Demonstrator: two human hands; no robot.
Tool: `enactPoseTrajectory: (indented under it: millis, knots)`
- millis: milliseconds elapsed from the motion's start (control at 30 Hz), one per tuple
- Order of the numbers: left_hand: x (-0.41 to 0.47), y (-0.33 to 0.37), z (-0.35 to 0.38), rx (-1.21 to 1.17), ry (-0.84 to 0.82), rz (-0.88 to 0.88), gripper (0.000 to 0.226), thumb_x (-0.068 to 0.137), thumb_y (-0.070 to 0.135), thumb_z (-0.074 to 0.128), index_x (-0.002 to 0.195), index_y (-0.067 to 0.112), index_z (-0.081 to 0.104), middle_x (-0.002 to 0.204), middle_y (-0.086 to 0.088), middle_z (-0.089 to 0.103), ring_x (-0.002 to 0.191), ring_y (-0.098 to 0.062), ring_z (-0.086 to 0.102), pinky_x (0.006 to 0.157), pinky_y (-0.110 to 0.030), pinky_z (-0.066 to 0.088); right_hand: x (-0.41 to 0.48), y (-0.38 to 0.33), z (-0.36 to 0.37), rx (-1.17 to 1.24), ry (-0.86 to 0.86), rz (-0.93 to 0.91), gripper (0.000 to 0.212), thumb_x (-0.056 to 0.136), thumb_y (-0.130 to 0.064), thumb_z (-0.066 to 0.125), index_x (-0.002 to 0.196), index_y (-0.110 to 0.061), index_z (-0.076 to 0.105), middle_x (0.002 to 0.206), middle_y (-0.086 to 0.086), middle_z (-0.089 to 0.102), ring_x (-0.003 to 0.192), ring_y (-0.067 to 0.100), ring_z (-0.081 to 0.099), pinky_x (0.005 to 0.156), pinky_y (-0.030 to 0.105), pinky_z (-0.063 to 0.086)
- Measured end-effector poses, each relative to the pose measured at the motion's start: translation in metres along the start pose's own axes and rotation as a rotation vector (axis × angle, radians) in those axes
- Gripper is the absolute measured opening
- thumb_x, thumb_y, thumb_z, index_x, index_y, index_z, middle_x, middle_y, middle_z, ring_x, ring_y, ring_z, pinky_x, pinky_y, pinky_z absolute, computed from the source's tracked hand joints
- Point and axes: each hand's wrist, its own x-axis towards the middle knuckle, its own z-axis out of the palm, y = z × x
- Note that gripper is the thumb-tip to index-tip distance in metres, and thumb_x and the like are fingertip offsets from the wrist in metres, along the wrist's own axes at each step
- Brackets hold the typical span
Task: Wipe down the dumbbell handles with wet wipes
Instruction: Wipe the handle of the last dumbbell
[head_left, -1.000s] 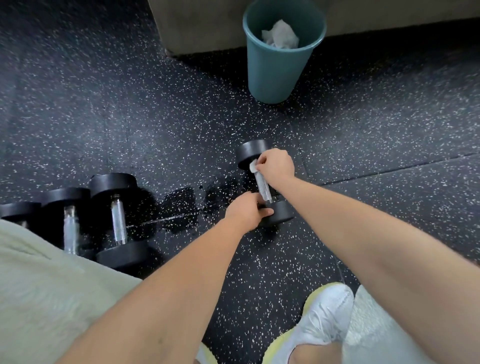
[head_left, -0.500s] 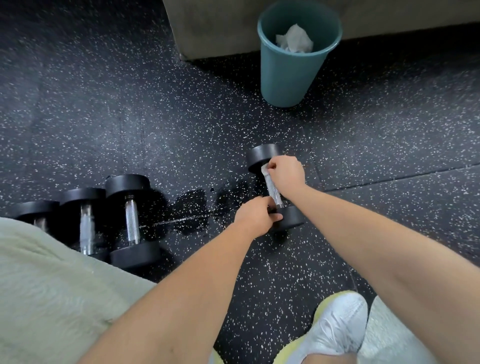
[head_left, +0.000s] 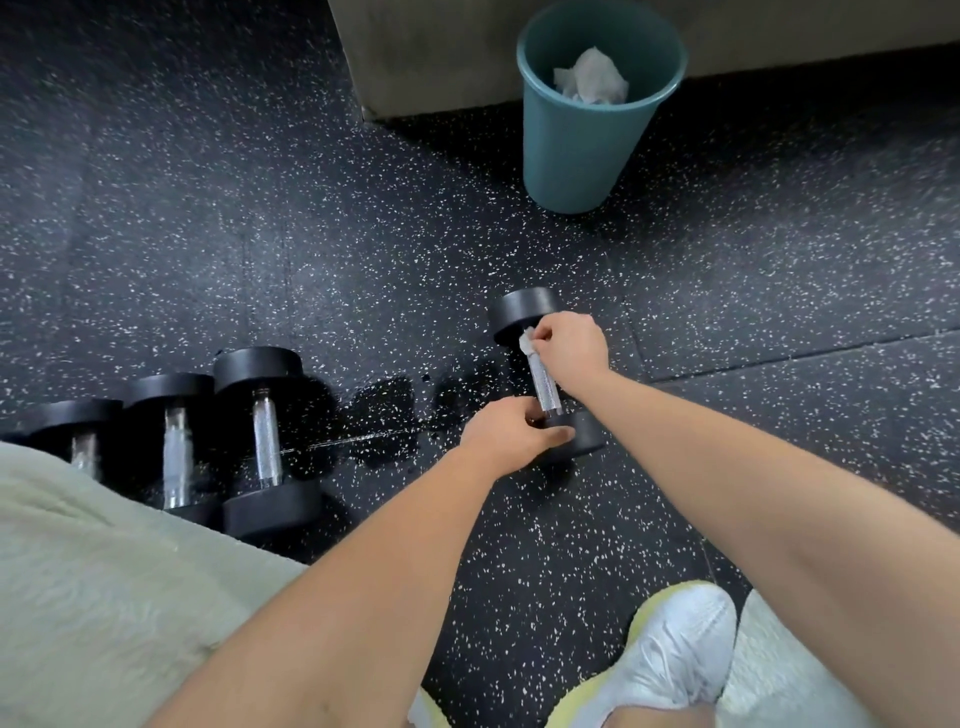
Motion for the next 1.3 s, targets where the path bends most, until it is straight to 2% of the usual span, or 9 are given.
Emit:
enactPoseTrajectory:
  millis: [133, 267, 400, 567, 767, 967, 1100, 1200, 1300]
  knots:
    - [-0.002, 0.003, 0.001, 0.005, 0.024, -0.019, 0.046, 0.083, 0.071, 0.068, 0.081, 0.028, 0.053, 0.084, 0.010, 0.062, 0.081, -0.017, 0.062, 0.068, -0.035, 0.047, -0.018, 0.015, 0.000, -0.069, -0.098, -0.033, 0.014, 0.086, -0.020, 0.060, 0.079, -0.022, 0.072, 0.089, -0.002, 0.070, 0.079, 0.024, 0.066, 0.071, 0.038, 0.057]
    - [-0.006, 0.001, 0.001, -0.014, 0.042, -0.033, 0.044, 0.084, 0.068, 0.070, 0.077, 0.032, 0.046, 0.082, 0.012, 0.058, 0.079, -0.016, 0.058, 0.061, -0.032, 0.039, -0.031, 0.026, -0.013, -0.138, -0.296, -0.078, 0.012, 0.082, -0.018, 0.067, 0.077, -0.026, 0.075, 0.081, -0.009, 0.073, 0.079, 0.017, 0.069, 0.075, 0.036, 0.060]
    - [-0.003, 0.000, 0.006, 0.029, 0.069, -0.016, 0.040, 0.087, 0.066, 0.068, 0.087, 0.030, 0.049, 0.084, 0.010, 0.056, 0.080, -0.017, 0.056, 0.059, -0.033, 0.035, -0.011, 0.012, -0.017, -0.069, -0.107, -0.032, 0.016, 0.085, -0.018, 0.062, 0.076, -0.024, 0.074, 0.079, -0.005, 0.073, 0.074, 0.020, 0.067, 0.068, 0.034, 0.059]
    - [-0.002, -0.005, 0.017, 0.035, 0.132, -0.002, 0.038, 0.089, 0.062, 0.068, 0.091, 0.027, 0.052, 0.099, 0.005, 0.057, 0.089, -0.021, 0.057, 0.069, -0.038, 0.043, -0.017, 0.007, -0.005, -0.062, -0.149, -0.001, 0.014, 0.085, -0.018, 0.062, 0.077, -0.025, 0.071, 0.086, -0.002, 0.072, 0.082, 0.024, 0.067, 0.069, 0.032, 0.055]
    - [-0.003, -0.010, 0.012, -0.032, 0.097, -0.020, 0.036, 0.086, 0.062, 0.072, 0.094, 0.030, 0.058, 0.096, 0.009, 0.062, 0.088, -0.018, 0.062, 0.074, -0.037, 0.049, -0.029, 0.025, -0.012, -0.206, -0.449, -0.091, 0.024, 0.077, -0.015, 0.071, 0.061, -0.032, 0.068, 0.078, -0.011, 0.074, 0.081, 0.015, 0.070, 0.076, 0.032, 0.059]
    - [-0.007, -0.007, 0.008, 0.008, 0.105, -0.023, 0.038, 0.083, 0.069, 0.067, 0.079, 0.034, 0.052, 0.083, 0.014, 0.062, 0.080, -0.014, 0.062, 0.064, -0.032, 0.043, -0.011, 0.010, -0.005, -0.030, -0.157, 0.019, 0.014, 0.081, -0.017, 0.070, 0.070, -0.026, 0.071, 0.082, -0.008, 0.072, 0.079, 0.017, 0.068, 0.068, 0.028, 0.054]
    - [-0.005, -0.008, 0.004, 0.001, 0.098, -0.012, 0.050, 0.081, 0.081, 0.059, 0.079, 0.031, 0.056, 0.082, 0.012, 0.062, 0.076, -0.011, 0.060, 0.060, -0.032, 0.042, -0.023, 0.014, -0.004, -0.086, -0.266, -0.008, 0.011, 0.082, -0.020, 0.075, 0.075, -0.027, 0.073, 0.085, -0.010, 0.072, 0.081, 0.015, 0.068, 0.075, 0.032, 0.058]
    - [-0.005, -0.015, 0.006, 0.001, 0.113, -0.035, 0.053, 0.081, 0.080, 0.059, 0.088, 0.028, 0.060, 0.086, 0.011, 0.065, 0.080, -0.013, 0.063, 0.070, -0.035, 0.051, -0.030, 0.019, -0.007, -0.174, -0.422, -0.078, 0.016, 0.077, -0.017, 0.074, 0.069, -0.030, 0.074, 0.079, -0.012, 0.073, 0.079, 0.013, 0.070, 0.076, 0.034, 0.060]
    - [-0.003, -0.023, 0.007, -0.008, 0.117, -0.050, 0.053, 0.083, 0.078, 0.062, 0.094, 0.026, 0.062, 0.091, 0.009, 0.067, 0.084, -0.015, 0.064, 0.076, -0.036, 0.054, -0.016, 0.008, -0.008, -0.095, -0.261, -0.065, 0.016, 0.079, -0.015, 0.067, 0.069, -0.026, 0.072, 0.074, -0.008, 0.072, 0.074, 0.016, 0.069, 0.069, 0.033, 0.060]
